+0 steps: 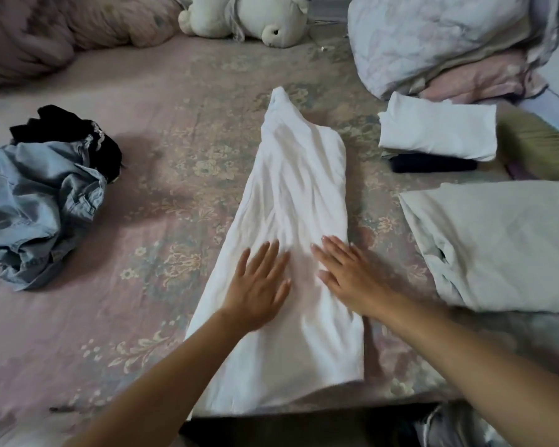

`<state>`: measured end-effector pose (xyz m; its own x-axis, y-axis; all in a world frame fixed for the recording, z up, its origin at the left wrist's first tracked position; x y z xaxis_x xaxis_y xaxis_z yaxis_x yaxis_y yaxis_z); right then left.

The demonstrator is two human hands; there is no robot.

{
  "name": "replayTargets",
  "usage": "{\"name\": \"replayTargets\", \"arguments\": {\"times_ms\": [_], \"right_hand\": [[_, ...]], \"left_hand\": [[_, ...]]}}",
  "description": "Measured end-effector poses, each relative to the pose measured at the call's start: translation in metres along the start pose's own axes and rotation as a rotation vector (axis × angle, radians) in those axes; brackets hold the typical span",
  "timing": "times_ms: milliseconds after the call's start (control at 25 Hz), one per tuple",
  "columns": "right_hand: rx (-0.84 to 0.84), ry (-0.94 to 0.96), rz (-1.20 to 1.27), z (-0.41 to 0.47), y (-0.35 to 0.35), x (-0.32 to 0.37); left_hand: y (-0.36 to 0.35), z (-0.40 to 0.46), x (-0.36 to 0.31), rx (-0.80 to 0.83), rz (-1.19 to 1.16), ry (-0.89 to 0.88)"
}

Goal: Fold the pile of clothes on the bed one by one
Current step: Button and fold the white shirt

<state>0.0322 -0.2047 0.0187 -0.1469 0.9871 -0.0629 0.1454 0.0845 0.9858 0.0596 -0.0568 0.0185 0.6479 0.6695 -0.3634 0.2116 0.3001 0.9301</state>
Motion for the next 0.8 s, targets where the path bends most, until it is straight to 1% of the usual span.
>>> {"name": "replayTargets", "arguments": {"times_ms": [40, 80, 200, 280, 360, 520, 600, 680, 760, 800], "right_hand": [[-0.060, -0.052, 0.045, 0.024, 0.012, -0.017], [-0.082, -0.106, 0.071, 0.050, 0.021, -0.037], [-0.011, -0.229, 0.181, 0.129, 0.034, -0.090], [-0.010, -0.254, 0.193, 0.178, 0.044, -0.117], [0.016, -0.274, 0.161, 0.235, 0.051, -0.139], [0.107, -0.374, 0.197, 0.333, 0.059, -0.168], [0.101, -0.322, 0.283, 0.369, 0.060, -0.173], [0.104, -0.295, 0.336, 0.394, 0.061, -0.175], [0.166, -0.278, 0.442, 0.409, 0.056, -0.172], [0.215, -0.274, 0.552, 0.415, 0.050, -0.172]], "left_hand": [[0.008, 0.031, 0.010, -0.044, -0.003, 0.038], [0.014, 0.063, 0.019, -0.064, 0.009, 0.077], [0.007, 0.134, 0.046, 0.014, 0.017, 0.226], [-0.009, 0.148, 0.059, -0.001, -0.032, 0.299], [-0.014, 0.149, 0.063, -0.085, -0.045, 0.293], [-0.011, 0.147, 0.061, -0.263, -0.059, 0.212], [-0.011, 0.145, 0.061, -0.268, -0.080, 0.213], [-0.011, 0.150, 0.062, -0.265, -0.048, 0.212], [-0.013, 0.151, 0.063, -0.250, -0.010, 0.232], [-0.013, 0.151, 0.064, -0.249, -0.016, 0.229]]}}
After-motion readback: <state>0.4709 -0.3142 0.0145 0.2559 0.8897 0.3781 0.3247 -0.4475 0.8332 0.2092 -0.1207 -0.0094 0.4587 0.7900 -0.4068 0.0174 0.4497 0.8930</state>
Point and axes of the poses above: each hand's wrist, its own z-axis towards the middle knuckle, its own y-axis out of the back of the hand, x = y × z, the point moved 8 cm from there along z, towards the middle knuckle, and after that the axes turned 15 degrees about -z, right-handed, at the moved point
